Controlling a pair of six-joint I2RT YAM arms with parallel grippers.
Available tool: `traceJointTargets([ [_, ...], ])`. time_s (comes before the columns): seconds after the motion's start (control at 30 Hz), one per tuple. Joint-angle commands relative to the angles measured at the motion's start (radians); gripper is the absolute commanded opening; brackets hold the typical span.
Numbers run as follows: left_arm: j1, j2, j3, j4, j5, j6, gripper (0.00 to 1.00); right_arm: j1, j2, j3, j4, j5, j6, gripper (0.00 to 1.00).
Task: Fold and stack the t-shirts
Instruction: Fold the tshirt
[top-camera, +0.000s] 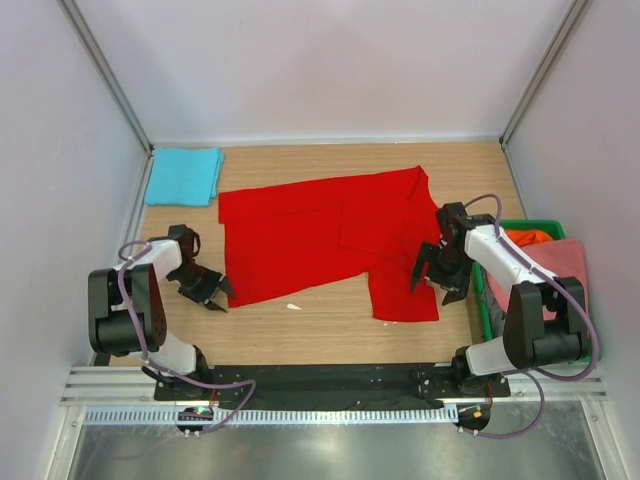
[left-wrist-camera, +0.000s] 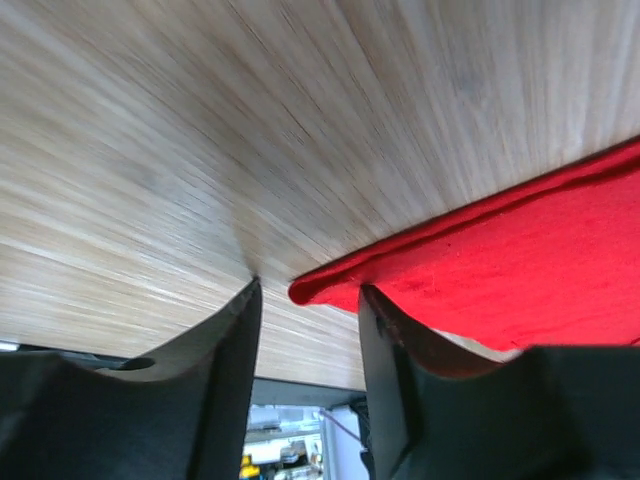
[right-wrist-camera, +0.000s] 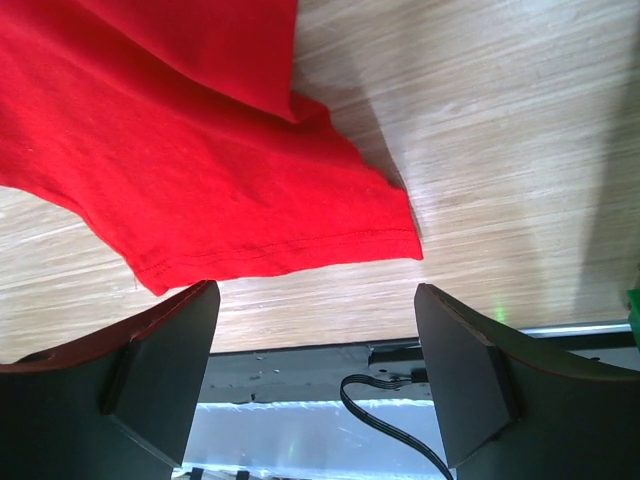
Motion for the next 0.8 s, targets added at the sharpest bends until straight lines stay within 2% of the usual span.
traceJointTargets([
  [0.0, 0.009, -0.048, -0.005, 0.02, -0.087, 0.012, 0.46, -0.001, -0.014, -0.014, -0.015, -0.005, -0.012, 0.85],
  [0.1, 0.009, -0.005, -0.025, 0.077, -0.053, 0.001, 0.46, -0.001, -0.008, -0.036, -0.001, -0.005, -0.003, 0.85],
  [0.3, 0.009, 0.029, -0.037, 0.123, -0.038, -0.011, 0.37, -0.001, -0.001, -0.052, -0.001, 0.046, 0.014, 0.85],
  [0.47, 0.009, 0.007, -0.039, 0.122, -0.064, -0.002, 0.16, -0.001, 0.024, -0.059, 0.006, 0.056, 0.025, 0.85],
  [0.53, 0.012, 0.0, -0.03, 0.111, -0.084, 0.006, 0.01, -0.001, 0.03, -0.063, 0.013, 0.059, 0.031, 0.85],
  [0.6, 0.014, -0.007, -0.011, 0.097, -0.09, 0.024, 0.0, -0.001, 0.032, -0.072, 0.023, 0.056, 0.031, 0.84],
  [0.77, 0.014, -0.017, 0.023, 0.085, -0.095, 0.055, 0.0, -0.001, 0.032, -0.106, 0.072, 0.05, 0.038, 0.75],
])
